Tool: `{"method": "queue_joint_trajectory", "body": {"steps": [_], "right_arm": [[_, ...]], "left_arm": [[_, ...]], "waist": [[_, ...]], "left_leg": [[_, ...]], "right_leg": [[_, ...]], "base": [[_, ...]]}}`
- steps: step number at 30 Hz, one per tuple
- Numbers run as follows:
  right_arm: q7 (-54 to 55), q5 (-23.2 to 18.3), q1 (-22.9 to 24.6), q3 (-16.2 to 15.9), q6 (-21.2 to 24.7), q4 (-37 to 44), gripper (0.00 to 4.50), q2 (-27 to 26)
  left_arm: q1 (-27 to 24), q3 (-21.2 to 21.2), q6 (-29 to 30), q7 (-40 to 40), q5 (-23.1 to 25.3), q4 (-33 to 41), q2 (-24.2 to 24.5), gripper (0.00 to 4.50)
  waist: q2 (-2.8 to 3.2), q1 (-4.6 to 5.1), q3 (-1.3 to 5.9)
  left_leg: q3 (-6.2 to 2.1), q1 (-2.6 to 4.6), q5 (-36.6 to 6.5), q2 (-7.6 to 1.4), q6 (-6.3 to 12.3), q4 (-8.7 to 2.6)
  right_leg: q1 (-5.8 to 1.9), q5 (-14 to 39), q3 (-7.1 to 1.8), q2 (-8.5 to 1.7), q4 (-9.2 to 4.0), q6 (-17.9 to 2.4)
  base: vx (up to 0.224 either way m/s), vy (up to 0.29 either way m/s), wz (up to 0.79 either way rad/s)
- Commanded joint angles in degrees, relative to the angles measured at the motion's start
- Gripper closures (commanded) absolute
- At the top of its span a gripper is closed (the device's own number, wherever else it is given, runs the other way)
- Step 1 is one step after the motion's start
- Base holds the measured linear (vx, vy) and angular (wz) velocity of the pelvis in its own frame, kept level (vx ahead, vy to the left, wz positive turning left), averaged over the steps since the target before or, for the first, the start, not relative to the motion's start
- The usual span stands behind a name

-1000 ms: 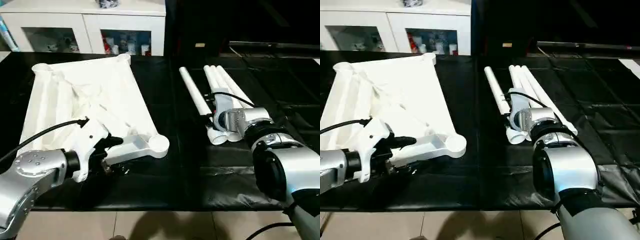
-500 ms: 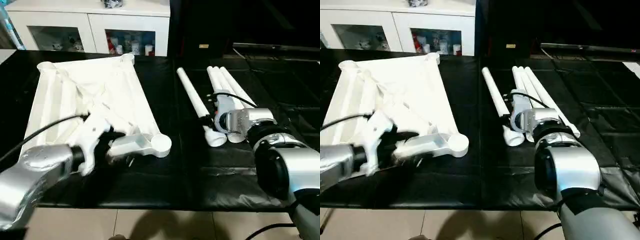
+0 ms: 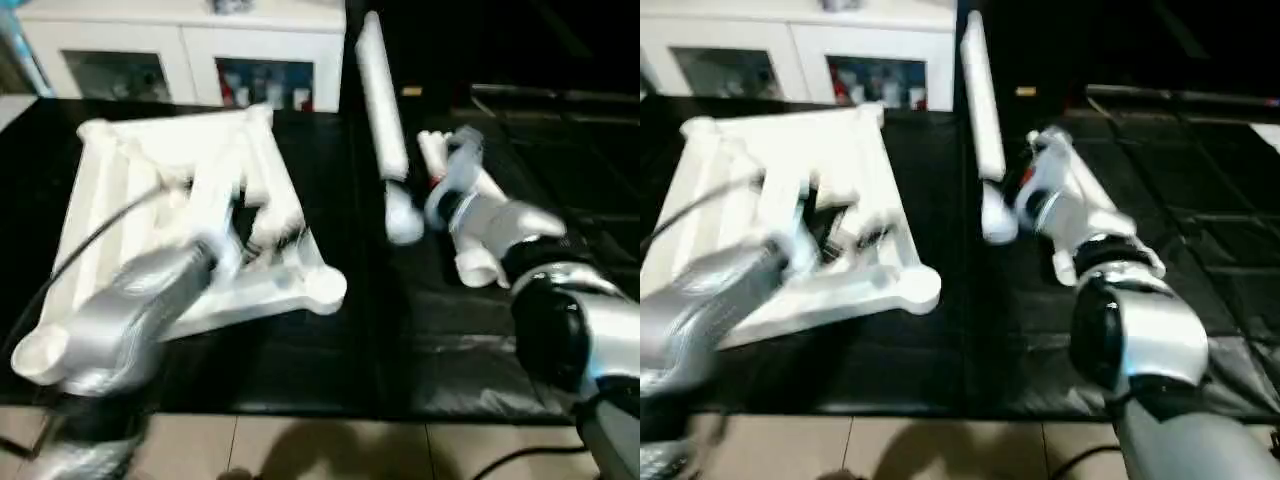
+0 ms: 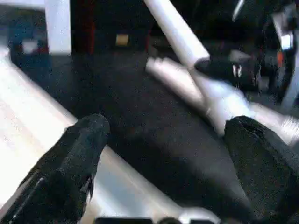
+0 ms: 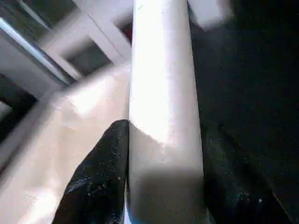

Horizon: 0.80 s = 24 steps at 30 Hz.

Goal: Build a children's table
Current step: Pick table leg

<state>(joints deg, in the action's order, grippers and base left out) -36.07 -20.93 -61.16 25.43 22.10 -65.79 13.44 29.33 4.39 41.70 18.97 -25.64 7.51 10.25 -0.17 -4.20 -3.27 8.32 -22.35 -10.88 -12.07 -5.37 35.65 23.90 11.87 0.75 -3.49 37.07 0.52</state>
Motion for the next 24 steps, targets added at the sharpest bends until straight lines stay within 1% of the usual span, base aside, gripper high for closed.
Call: {"method": "queue_joint_trajectory", "body": {"steps": [1, 2, 3, 4, 5, 6, 7, 8, 9, 10, 11, 12, 13, 14, 15, 17, 19, 20, 21, 22, 23, 24], "right_arm": [[-5.2, -3.8, 2.0, 1.5, 1.3, 5.4, 2.64, -0.4], [-7.0, -5.4, 4.0, 1.5, 2.4, 9.7, 2.64, -1.0], [-8.5, -6.8, 5.8, 1.2, 4.1, 13.7, 2.64, -1.5], [-10.3, -9.4, 9.4, 0.3, 6.8, 21.5, 2.64, -2.4], [-11.3, -11.7, 12.2, -0.3, 9.3, 27.5, 2.64, -3.2], [-11.9, -13.8, 14.3, -0.8, 11.3, 32.3, 2.64, -3.7], [-12.1, -14.9, 15.5, -1.0, 12.4, 35.0, 2.64, -4.0], [-12.7, -16.3, 16.6, -1.3, 13.9, 37.4, 2.64, -4.0], [-13.9, -18.5, 18.3, -1.9, 16.3, 41.3, 2.64, -4.0], [-14.7, -20.0, 19.6, -2.3, 18.0, 43.9, 2.64, -3.9], [-14.7, -20.0, 19.6, -2.3, 18.0, 43.9, 2.64, -3.9], [-16.1, -21.7, 21.4, -3.3, 19.9, 47.6, 2.64, -3.8], [-16.9, -23.0, 24.2, -4.8, 22.0, 52.7, 2.64, -3.8], [-16.8, -23.4, 25.3, -5.4, 22.8, 54.7, 2.64, -3.9], [-16.3, -23.5, 26.1, -5.8, 23.3, 56.1, 2.64, -4.0], [-16.1, -23.2, 26.9, -6.8, 23.6, 57.5, 2.64, -3.9], [-14.8, -20.8, 27.5, -8.9, 22.5, 58.7, 2.64, -3.7], [-14.8, -20.8, 27.5, -8.9, 22.5, 58.7, 2.64, -3.7], [-14.2, -20.2, 27.7, -9.5, 22.3, 59.3, 2.64, -3.6], [-12.2, -16.4, 27.7, -11.5, 19.9, 59.1, 2.64, -3.5], [-11.5, -15.6, 27.7, -12.0, 19.2, 59.3, 2.64, -3.6], [-10.4, -14.6, 27.8, -12.6, 18.4, 59.5, 2.64, -3.8]], "left_arm": [[3.0, 1.8, -1.3, -2.6, -2.2, -1.3, -1.9, 0.0], [4.8, 2.4, -1.3, -3.1, -3.1, -2.3, -3.3, 0.0], [6.1, 2.9, -1.2, -3.5, -3.9, -3.1, -4.4, 0.0], [7.9, 3.3, -0.8, -3.0, -5.4, -4.1, -5.5, 0.0], [9.2, 3.7, -0.3, -2.8, -6.9, -4.7, -6.6, 0.0], [10.2, 4.2, 0.3, -2.6, -8.4, -5.2, -7.4, 0.0], [10.8, 4.5, 0.6, -2.5, -9.2, -5.4, -7.9, 0.0], [11.5, 5.1, 0.8, -2.3, -9.9, -5.8, -8.6, 0.0], [12.6, 5.7, 1.5, -1.9, -11.2, -6.5, -9.4, 0.0], [13.3, 6.2, 2.0, -1.7, -12.0, -6.9, -10.0, 0.0], [13.3, 6.2, 2.0, -1.7, -12.0, -6.9, -10.0, 0.0], [14.1, 6.4, 2.8, -1.3, -13.1, -7.5, -10.5, 0.0], [15.0, 6.4, 3.5, -1.1, -14.3, -8.3, -11.1, 0.0], [15.4, 6.6, 3.8, -1.3, -15.1, -8.6, -11.5, 0.0], [15.7, 6.6, 4.1, -1.2, -15.7, -8.9, -11.7, 0.0], [15.9, 6.0, 4.4, -0.8, -15.9, -9.0, -11.7, 0.0], [16.1, 6.1, 4.6, -0.8, -16.3, -9.0, -12.1, 0.0], [16.1, 6.1, 4.6, -0.8, -16.3, -9.0, -12.1, 0.0], [16.2, 6.1, 4.6, -0.8, -16.5, -9.1, -12.2, 0.0], [16.7, 7.4, 4.6, -1.1, -18.3, -9.2, -13.2, 0.0], [16.8, 7.7, 4.8, -1.2, -18.8, -9.1, -13.4, 0.0], [17.0, 8.2, 4.9, -1.4, -19.6, -9.0, -13.8, 0.0]], "waist": [[-0.46, -0.22, 4.89], [-0.62, -0.34, 4.82], [-0.81, -0.57, 4.85], [-0.81, -0.72, 4.8], [-0.83, -1.21, 4.67], [-0.85, -1.32, 4.92], [-1.03, -1.35, 4.91], [-1.07, -1.39, 4.88], [-0.46, -1.22, 4.78], [-0.43, -1.32, 4.69], [-0.55, -1.25, 4.56], [-0.36, -1.22, 4.48], [-0.02, -1.29, 4.37], [-0.2, -1.31, 4.28], [-0.3, -1.26, 4.28], [-0.29, -1.11, 4.27], [-0.37, -1.0, 4.17], [-0.34, -0.97, 4.11], [-0.44, -0.89, 4.06], [-0.48, -0.93, 4.02], [-0.48, -0.93, 3.99], [-0.45, -0.94, 4.02]], "left_leg": [[1.52, 0.59, -1.3, 0.31, 4.14, -3.26], [1.63, 0.64, -1.2, 0.37, 4.58, -3.27], [1.59, 0.55, -0.2, 0.42, 5.12, -3.21], [1.61, 0.62, 0.3, 0.5, 5.51, -3.18], [1.58, 0.75, 1.3, 0.68, 5.76, -3.21], [1.5, 0.82, 1.7, 0.42, 6.02, -3.08], [1.49, 0.82, 1.7, 0.49, 6.09, -3.28], [1.44, 0.71, 1.7, 0.47, 5.84, -3.29], [1.42, 0.87, 0.3, 0.4, 5.17, -3.38], [1.4, 0.96, -0.8, 0.39, 4.48, -3.49], [1.41, 0.97, -2.0, 0.41, 3.89, -3.65], [1.31, 0.9, -2.5, 0.32, 3.5, -3.72], [1.3, 1.12, -3.4, 0.33, 2.84, -3.8], [1.24, 1.16, -4.1, 0.3, 2.32, -3.95], [1.19, 1.08, -4.1, 0.35, 2.02, -4.01], [1.14, 1.04, -4.4, 0.34, 0.84, -4.16], [1.13, 0.92, -4.9, 0.36, 0.21, -4.21], [1.11, 0.91, -5.2, 0.35, -0.03, -4.27], [1.18, 0.94, -5.8, 0.42, -0.23, -4.26], [1.16, 0.92, -5.9, 0.39, -0.52, -4.31], [1.15, 0.8, -5.5, 0.45, -1.04, -4.33], [1.17, 0.83, -5.5, 0.43, -1.28, -4.32]], "right_leg": [[-4.45, -10.1, -0.92, -2.17, -2.75, -17.9], [-4.31, -10.1, -0.9, -2.1, -2.91, -17.9], [-4.47, -10.6, -0.93, -2.15, -2.84, -17.8], [-4.42, -10.6, -0.94, -2.12, -2.97, -17.5], [-4.61, -11.2, -1.06, -1.96, -3.1, -16.6], [-4.57, -11.8, -1.1, -2.13, -2.83, -16.6], [-4.47, -11.2, -0.94, -2.04, -2.98, -16.6], [-4.55, -10.7, -0.95, -2.12, -2.95, -16.6], [-4.22, -8.5, -0.87, -2.1, -3.33, -16.8], [-4.3, -6.8, -0.92, -2.1, -3.48, -16.5], [-4.32, -5.0, -0.92, -2.07, -3.71, -16.1], [-4.29, -4.0, -0.9, -2.19, -3.74, -16.0], [-4.21, -2.6, -0.95, -2.12, -3.95, -15.3], [-4.25, -1.5, -0.99, -2.1, -4.19, -14.5], [-4.33, -1.3, -1.01, -2.13, -4.22, -14.2], [-4.2, 0.6, -0.91, -2.23, -4.4, -14.0], [-4.16, 2.2, -0.94, -2.26, -4.57, -13.4], [-4.11, 2.9, -0.94, -2.28, -4.65, -13.2], [-4.05, 4.4, -0.99, -2.27, -4.84, -12.7], [-3.98, 5.4, -1.03, -2.3, -4.92, -12.3], [-3.96, 5.6, -1.04, -2.32, -4.96, -12.0], [-3.92, 5.6, -1.06, -2.35, -4.95, -11.9]], "base": [[0.0, 0.0, 0.0], [0.0, 0.0, 0.0], [0.0, 0.0, 0.0], [0.0, 0.0, 0.0], [0.0, 0.0, 0.0], [0.0, 0.0, 0.0], [0.0, 0.0, 0.0], [0.0, 0.0, 0.0], [0.0, 0.0, 0.0], [0.0, 0.0, 0.0], [0.0, 0.0, 0.0], [0.0, 0.0, 0.0], [0.0, 0.0, 0.0], [0.0, 0.0, 0.0], [0.0, 0.0, 0.0], [0.0, 0.0, 0.0], [0.0, 0.0, 0.0], [0.0, 0.0, 0.0], [0.0, 0.0, 0.0], [0.0, 0.0, 0.0], [0.0, 0.0, 0.0], [0.0, 0.0, 0.0]]}}
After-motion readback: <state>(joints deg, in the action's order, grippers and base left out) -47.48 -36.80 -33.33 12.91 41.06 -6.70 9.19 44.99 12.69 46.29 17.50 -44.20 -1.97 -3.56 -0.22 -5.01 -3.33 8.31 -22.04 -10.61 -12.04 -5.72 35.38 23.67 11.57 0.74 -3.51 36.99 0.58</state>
